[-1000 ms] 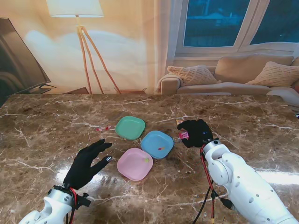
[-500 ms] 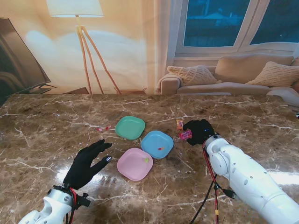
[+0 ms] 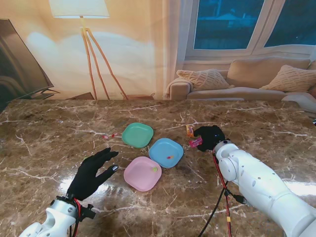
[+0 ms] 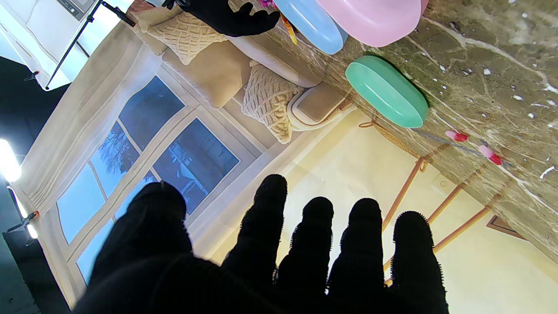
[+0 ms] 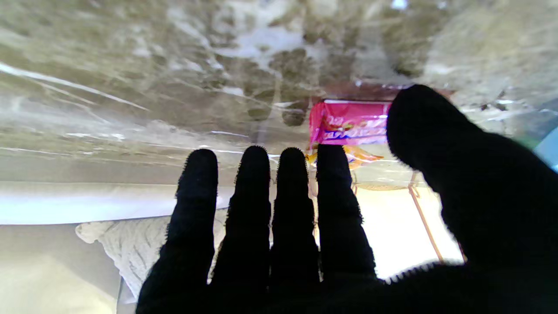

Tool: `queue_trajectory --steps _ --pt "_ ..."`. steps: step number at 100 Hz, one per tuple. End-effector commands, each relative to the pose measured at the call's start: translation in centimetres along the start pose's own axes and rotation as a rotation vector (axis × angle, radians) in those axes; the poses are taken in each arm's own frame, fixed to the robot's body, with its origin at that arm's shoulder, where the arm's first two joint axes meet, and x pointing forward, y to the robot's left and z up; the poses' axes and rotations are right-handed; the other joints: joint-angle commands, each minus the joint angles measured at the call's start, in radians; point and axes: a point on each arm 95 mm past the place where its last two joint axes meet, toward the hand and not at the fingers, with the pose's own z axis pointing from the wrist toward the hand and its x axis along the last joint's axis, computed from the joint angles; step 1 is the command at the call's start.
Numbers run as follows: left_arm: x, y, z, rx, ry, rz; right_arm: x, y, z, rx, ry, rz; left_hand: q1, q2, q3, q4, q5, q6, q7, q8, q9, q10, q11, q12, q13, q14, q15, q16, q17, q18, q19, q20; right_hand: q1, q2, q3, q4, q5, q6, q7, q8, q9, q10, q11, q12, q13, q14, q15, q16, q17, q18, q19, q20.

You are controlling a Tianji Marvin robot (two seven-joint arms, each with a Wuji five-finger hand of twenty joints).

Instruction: Portion candies into small dishes

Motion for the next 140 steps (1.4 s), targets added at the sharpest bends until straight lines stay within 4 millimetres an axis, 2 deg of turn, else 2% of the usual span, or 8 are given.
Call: queue_trajectory --steps 1,47,57,69,94,107,123,140 --pt "0.0 0.2 -0.2 -0.005 -0.006 -0.001 -0.2 -0.4 0.0 0.015 -0.012 -0.001 0.028 0.037 -0.02 -0.017 0.0 -0.018 0.001 -0.004 0.002 -0.013 -0.006 -0.008 -0.006 -0.022 -0.013 -0.01 -0.007 0.001 0.008 -0.015 -0.026 -0.027 -0.002 -0.03 0.024 0.0 0.032 -0.006 0.016 0.0 0.026 0.009 -0.007 0.0 0.024 0.008 0.006 0.003 0.032 -0.009" --pt "0.0 0.2 -0.2 -0.006 -0.005 -0.002 0.3 -2.0 -0.3 0.022 -0.009 -0.005 0.028 0.037 -0.021 -0.017 0.002 -0.021 0.002 -0.003 0.001 -0.014 -0.006 -0.008 -0.007 -0.021 -0.013 -0.01 -0.007 0.002 0.007 -0.015 0.029 -0.133 0.041 -0.047 0.201 -0.154 0.239 0.171 0.072 -0.034 0.141 0.172 0.024 -0.009 0.096 0.061 0.031 0.001 0.086 -0.007" --pt "0.0 0.2 -0.2 -0.008 -0.004 -0.002 0.4 -2.4 -0.2 0.029 -0.008 -0.007 0.029 0.037 -0.02 -0.017 0.002 -0.021 0.002 -0.003 0.002 -0.014 -0.006 -0.008 -0.007 -0.022 -0.013 -0.01 -0.008 0.003 0.007 -0.015 0.083 -0.19 0.032 -0.176 0.217 -0.215 0.333 0.206 0.09 -0.039 0.14 0.188 0.036 -0.011 0.108 0.07 0.041 0.002 0.101 -0.007" --pt "0.0 0.2 -0.1 -0.01 -0.005 -0.003 0.4 -3.0 -0.3 0.041 -0.012 -0.006 0.028 0.037 -0.021 -0.017 0.002 -0.021 0.002 -0.003 0.001 -0.015 -0.006 -0.008 -0.007 -0.021 -0.013 -0.01 -0.008 0.002 0.007 -0.015 0.143 -0.223 0.018 -0.222 0.235 -0.286 0.474 0.206 0.123 -0.048 0.147 0.196 0.067 -0.015 0.133 0.087 0.068 0.003 0.139 0.007" --pt "0.0 0.3 -0.1 -0.015 -0.006 -0.006 0.4 -4.3 -0.5 0.076 -0.024 0.018 0.027 0.038 -0.021 -0.018 0.003 -0.022 0.002 -0.002 0.002 -0.014 -0.006 -0.008 -0.007 -0.022 -0.014 -0.01 -0.007 0.006 0.007 -0.015 0.216 -0.219 0.032 -0.203 0.324 -0.371 0.577 0.334 0.273 -0.065 0.135 0.192 0.245 0.002 0.139 0.095 0.197 0.04 0.221 0.022" --pt "0.0 0.3 -0.1 -0.016 -0.004 -0.006 0.5 -4.8 -0.7 0.086 -0.03 0.05 0.027 0.038 -0.021 -0.018 0.002 -0.022 0.003 -0.002 0.002 -0.015 -0.006 -0.008 -0.007 -0.023 -0.014 -0.01 -0.007 0.007 0.007 -0.015 0.274 -0.185 0.066 -0.166 0.285 -0.374 0.556 0.539 0.312 -0.067 0.132 0.2 0.374 0.015 0.125 0.104 0.293 0.066 0.274 -0.005" --pt "0.0 0.3 -0.1 -0.016 -0.005 -0.007 0.6 -5.5 -1.0 0.105 -0.031 0.075 0.028 0.038 -0.021 -0.018 0.002 -0.021 0.002 -0.002 0.002 -0.014 -0.006 -0.008 -0.006 -0.023 -0.014 -0.01 -0.006 0.008 0.007 -0.015 0.29 -0.166 0.095 -0.135 0.323 -0.385 0.643 0.681 0.396 -0.056 0.11 0.292 0.463 0.027 0.13 0.157 0.358 0.079 0.316 -0.016" --pt "0.0 0.3 -0.1 -0.019 -0.004 -0.009 0.6 -6.3 -1.4 0.098 -0.025 0.103 0.027 0.038 -0.021 -0.018 0.002 -0.021 0.002 -0.002 0.001 -0.016 -0.007 -0.008 -0.006 -0.022 -0.014 -0.01 -0.007 0.008 0.007 -0.015 0.327 -0.227 0.048 -0.166 0.459 -0.396 0.724 0.693 0.572 -0.086 0.14 0.359 0.586 0.024 0.218 0.225 0.438 0.072 0.4 0.002"
